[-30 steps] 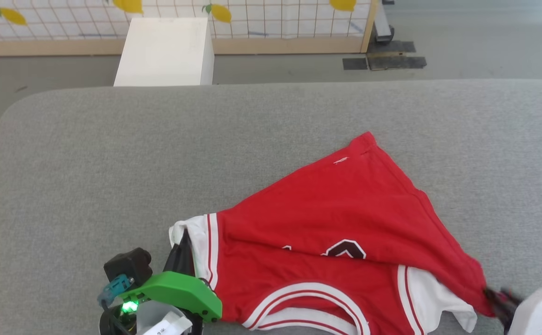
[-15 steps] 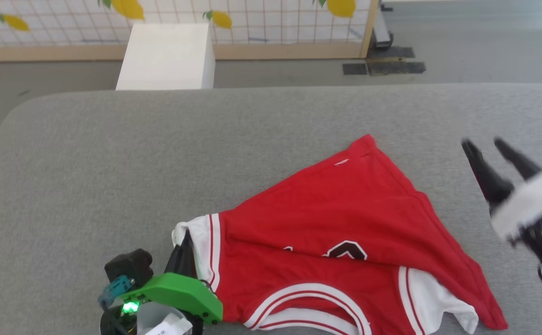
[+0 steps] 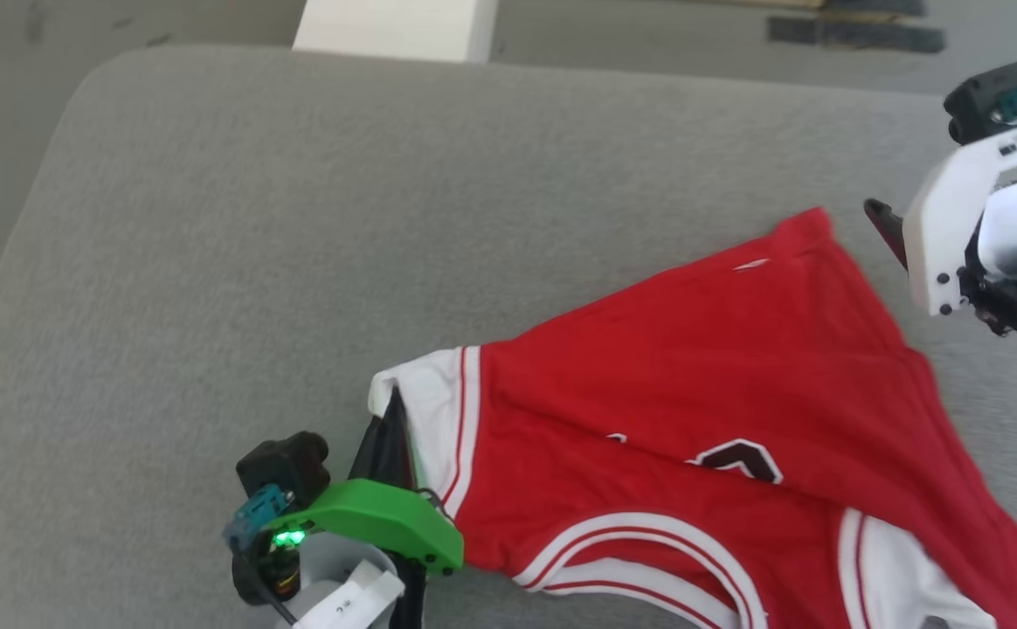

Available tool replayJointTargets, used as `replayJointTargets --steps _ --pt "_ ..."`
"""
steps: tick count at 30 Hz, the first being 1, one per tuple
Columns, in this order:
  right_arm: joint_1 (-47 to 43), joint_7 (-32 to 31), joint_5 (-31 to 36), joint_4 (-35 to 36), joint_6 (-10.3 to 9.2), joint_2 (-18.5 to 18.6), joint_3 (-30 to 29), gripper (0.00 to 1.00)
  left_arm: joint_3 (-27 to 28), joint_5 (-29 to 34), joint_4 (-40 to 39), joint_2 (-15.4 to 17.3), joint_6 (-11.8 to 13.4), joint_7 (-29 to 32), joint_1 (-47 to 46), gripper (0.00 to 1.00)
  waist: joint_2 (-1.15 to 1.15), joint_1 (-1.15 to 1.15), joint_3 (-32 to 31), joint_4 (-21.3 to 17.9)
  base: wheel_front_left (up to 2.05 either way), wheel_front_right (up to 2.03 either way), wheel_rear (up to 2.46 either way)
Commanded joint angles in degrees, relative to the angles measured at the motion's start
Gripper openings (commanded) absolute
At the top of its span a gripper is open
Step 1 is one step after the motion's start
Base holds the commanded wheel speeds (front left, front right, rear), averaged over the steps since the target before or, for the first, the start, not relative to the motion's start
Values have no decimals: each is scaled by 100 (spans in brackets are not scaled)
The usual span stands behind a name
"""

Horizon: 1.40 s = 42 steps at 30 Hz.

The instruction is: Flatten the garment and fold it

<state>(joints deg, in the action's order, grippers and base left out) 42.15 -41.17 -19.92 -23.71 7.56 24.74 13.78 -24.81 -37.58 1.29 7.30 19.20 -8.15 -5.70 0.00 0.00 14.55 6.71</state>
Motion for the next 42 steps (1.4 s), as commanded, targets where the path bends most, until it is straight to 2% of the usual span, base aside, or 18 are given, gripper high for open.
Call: replayJointTargets --steps 1,5,9,16,17,18,19,20,26,32,38,40,42 --pt "142 -152 87 -137 -8 38 116 100 -14 46 17 -39 -30 -61 -117 0 0 0 503 492 0 0 0" --pt "392 -610 191 -526 -8 109 435 100 -56 32 80 -123 -51 -150 -211 0 0 0 705 634 0 0 0" --pt "475 -817 201 -672 -8 186 796 100 -85 26 141 -180 -68 -237 -291 0 0 0 862 707 0 0 0" --pt "488 -1263 -210 -685 -8 379 1469 100 -129 2 260 -235 -58 -306 -327 0 0 0 950 661 0 0 0" --pt "475 -1413 -301 -727 -8 413 1514 80 -132 -5 288 -232 -63 -304 -324 0 0 0 909 636 0 0 0" --pt "477 -1486 -356 -717 -8 444 1557 36 -135 -8 303 -227 -65 -298 -322 0 0 0 876 616 0 0 0" --pt "494 -1476 -412 -683 -8 482 1558 11 -139 -5 312 -214 -68 -291 -329 0 0 0 833 590 0 0 0" --pt "502 -1449 -470 -680 -8 495 1507 0 -136 -7 313 -205 -72 -289 -336 0 0 0 782 561 0 0 0" --pt "441 -385 -817 -518 -8 339 819 0 -41 -42 316 -35 -57 -237 -276 0 0 0 280 224 0 0 0" --pt "-362 362 -1482 159 -8 344 -87 0 39 -134 300 156 -100 -126 -169 0 0 0 -334 -166 0 0 0" --pt "-2127 207 -1968 1223 -8 294 -1011 0 126 -241 211 337 -90 -16 58 0 0 0 -839 -551 0 0 0" --pt "-2825 -59 -1914 1506 -8 246 -1213 0 138 -337 160 364 -144 36 156 0 0 0 -953 -658 0 0 0" --pt "-3481 -356 -1989 1762 -8 40 -1386 0 166 -406 120 407 -158 78 260 0 0 0 -1028 -751 0 0 0"
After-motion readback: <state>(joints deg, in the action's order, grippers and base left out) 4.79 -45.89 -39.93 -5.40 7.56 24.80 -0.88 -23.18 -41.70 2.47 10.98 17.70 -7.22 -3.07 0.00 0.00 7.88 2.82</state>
